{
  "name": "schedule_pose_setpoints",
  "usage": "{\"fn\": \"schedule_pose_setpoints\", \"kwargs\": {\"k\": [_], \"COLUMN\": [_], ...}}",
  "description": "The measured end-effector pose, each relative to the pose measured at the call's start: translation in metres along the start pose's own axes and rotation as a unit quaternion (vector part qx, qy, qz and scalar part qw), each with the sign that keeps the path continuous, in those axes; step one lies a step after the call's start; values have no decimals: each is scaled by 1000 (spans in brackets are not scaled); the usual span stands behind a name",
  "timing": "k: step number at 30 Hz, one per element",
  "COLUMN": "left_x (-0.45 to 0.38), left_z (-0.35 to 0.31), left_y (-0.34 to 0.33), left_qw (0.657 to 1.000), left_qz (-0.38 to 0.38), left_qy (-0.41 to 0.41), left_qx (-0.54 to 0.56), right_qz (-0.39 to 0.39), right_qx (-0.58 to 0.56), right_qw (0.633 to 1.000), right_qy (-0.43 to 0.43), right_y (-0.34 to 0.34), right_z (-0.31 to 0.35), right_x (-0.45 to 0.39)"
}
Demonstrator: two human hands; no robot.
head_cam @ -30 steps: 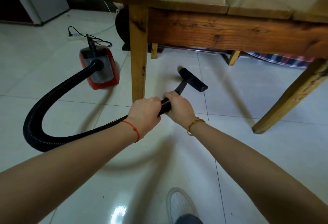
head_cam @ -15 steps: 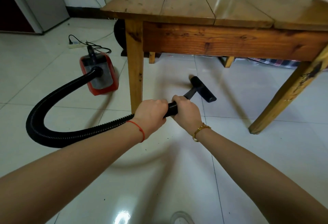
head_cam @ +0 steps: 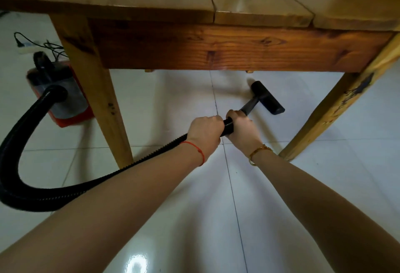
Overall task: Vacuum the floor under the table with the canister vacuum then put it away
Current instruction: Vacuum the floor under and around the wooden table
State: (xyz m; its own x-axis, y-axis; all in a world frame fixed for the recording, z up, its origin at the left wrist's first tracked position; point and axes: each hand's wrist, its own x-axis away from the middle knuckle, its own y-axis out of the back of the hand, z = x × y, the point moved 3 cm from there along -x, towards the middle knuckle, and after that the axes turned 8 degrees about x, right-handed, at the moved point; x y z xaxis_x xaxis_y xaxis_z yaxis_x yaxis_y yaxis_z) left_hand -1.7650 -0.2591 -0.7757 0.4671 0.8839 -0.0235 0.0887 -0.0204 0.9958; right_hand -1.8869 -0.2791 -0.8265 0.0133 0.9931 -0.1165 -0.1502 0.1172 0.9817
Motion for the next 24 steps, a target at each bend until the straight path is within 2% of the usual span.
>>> {"fn": "schedule_pose_setpoints", "kwargs": {"k": [4,9,24], "left_x": [-10,8,162], "left_z": [-9,-2,20], "left_y": [5,42,179], "left_qw": [999,997,980], "left_qz": [29,66,177], "left_qy": [2,17,74], "left_qx": [23,41,42], "right_qz": [29,44,160], "right_qx": [0,-1,-128], "right_qw": [1000,999,975], "right_qy": [-5,13,82], "right_y": [10,42,151], "right_z": [-11,12,134], "right_x": [-4,8,117]}}
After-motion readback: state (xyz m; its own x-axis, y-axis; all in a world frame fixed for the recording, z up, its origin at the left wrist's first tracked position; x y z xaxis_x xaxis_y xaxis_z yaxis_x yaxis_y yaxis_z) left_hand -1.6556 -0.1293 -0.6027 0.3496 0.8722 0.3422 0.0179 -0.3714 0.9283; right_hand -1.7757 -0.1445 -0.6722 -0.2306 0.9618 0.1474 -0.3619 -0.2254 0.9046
